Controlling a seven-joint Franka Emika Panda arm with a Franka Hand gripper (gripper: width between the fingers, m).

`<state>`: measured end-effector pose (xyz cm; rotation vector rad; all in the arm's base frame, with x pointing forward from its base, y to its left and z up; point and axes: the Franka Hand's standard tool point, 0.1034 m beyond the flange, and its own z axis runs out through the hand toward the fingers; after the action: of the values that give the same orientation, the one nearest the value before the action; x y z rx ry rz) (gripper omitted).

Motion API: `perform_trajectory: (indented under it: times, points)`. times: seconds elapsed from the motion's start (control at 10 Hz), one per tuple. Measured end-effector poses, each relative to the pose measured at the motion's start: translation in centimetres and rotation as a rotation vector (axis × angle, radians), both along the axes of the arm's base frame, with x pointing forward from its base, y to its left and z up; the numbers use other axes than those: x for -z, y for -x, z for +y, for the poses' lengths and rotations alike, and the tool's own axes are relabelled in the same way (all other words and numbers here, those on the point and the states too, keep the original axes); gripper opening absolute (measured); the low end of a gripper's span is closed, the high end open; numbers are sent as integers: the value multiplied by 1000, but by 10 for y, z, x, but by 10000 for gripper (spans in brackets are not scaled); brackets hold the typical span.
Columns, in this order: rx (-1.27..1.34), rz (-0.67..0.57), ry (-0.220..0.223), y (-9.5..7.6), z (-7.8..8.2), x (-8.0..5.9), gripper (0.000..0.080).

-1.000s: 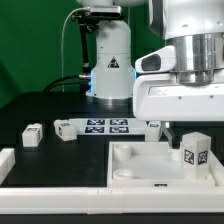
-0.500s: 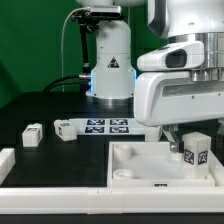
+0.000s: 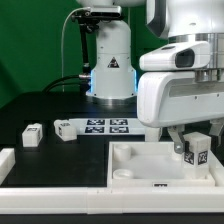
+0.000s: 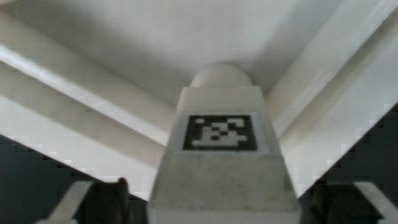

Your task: Assemble one leg

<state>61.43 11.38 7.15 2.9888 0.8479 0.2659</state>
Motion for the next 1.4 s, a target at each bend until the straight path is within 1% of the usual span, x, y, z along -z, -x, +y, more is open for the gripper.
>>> perform_trajectory:
  times: [0.1,0.2,0.4,0.7,0.8,0.9,1.1,1.2,1.3,1.4]
  points:
    - [9,0,-2,0,0,0,395]
    - [38,1,-7,0,0,0,290]
    - [42,1,-7,0,0,0,291]
    - [552,-14,-122,2,7,0,291]
    - [728,-10,-162,2,4,1,291]
    - [862,-3,-191,2,3,0,291]
    - [1118,4,-232,2,2,1,292]
    - [1181,7,-244,2,2,1,294]
    - [1310,17,-275,2,2,1,297]
    - [1346,19,-282,2,2,1,297]
